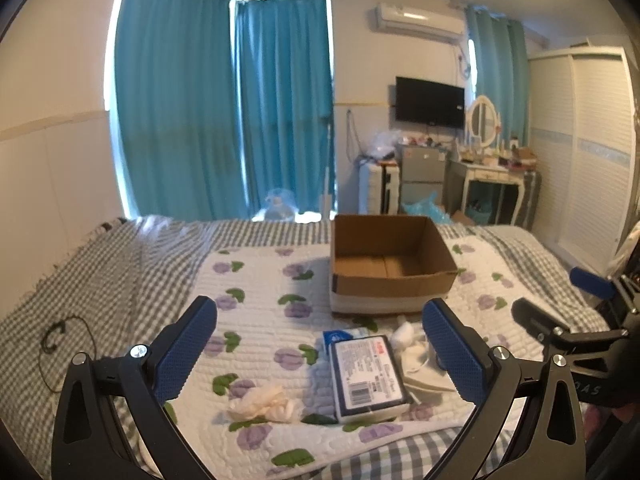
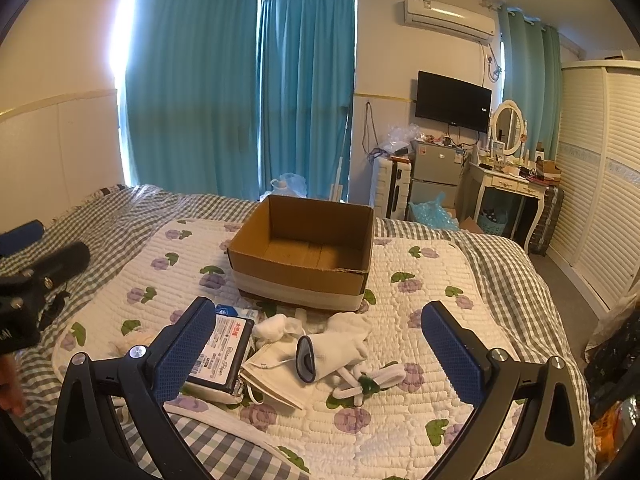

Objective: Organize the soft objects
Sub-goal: 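Grasp the white tissue paper pack with the right gripper while the left grasps the lace cloth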

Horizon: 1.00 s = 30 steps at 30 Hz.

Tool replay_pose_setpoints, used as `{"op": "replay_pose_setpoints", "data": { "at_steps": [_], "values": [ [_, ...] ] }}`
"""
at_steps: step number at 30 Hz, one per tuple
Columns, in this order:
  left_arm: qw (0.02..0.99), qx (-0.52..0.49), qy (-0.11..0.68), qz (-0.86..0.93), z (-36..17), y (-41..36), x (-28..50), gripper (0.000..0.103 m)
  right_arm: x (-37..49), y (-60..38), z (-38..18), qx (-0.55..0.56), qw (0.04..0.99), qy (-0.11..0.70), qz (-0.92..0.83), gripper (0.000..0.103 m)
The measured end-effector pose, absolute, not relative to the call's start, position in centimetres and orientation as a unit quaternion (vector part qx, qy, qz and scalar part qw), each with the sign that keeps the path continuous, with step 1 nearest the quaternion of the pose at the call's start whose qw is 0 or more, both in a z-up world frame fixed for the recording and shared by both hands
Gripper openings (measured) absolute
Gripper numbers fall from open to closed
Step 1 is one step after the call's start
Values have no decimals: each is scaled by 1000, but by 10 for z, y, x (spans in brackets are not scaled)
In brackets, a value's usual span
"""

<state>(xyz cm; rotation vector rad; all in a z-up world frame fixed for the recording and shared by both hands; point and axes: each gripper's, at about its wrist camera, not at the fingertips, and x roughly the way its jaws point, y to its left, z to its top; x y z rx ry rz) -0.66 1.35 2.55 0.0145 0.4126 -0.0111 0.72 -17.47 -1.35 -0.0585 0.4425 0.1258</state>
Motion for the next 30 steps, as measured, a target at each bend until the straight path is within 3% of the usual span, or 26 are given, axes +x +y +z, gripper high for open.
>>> {"op": "replay_pose_setpoints", "data": {
  "at_steps": [7,20,23,30],
  "values": [
    [972,1,235,0,6,45,8,103,20,-153,-26,-36,962,261,69,103],
    [933,22,358,10,-87,90,46,103,60,-60,-110,-104,902,397,131,103],
    [924,26,383,1,-104,98,55,96,67,-44,-128,-129,887,424,128,103],
    [903,12,428,-36,-132,110,74,96,84,-33,-152,-128,865,464,141,103]
  ]
}}
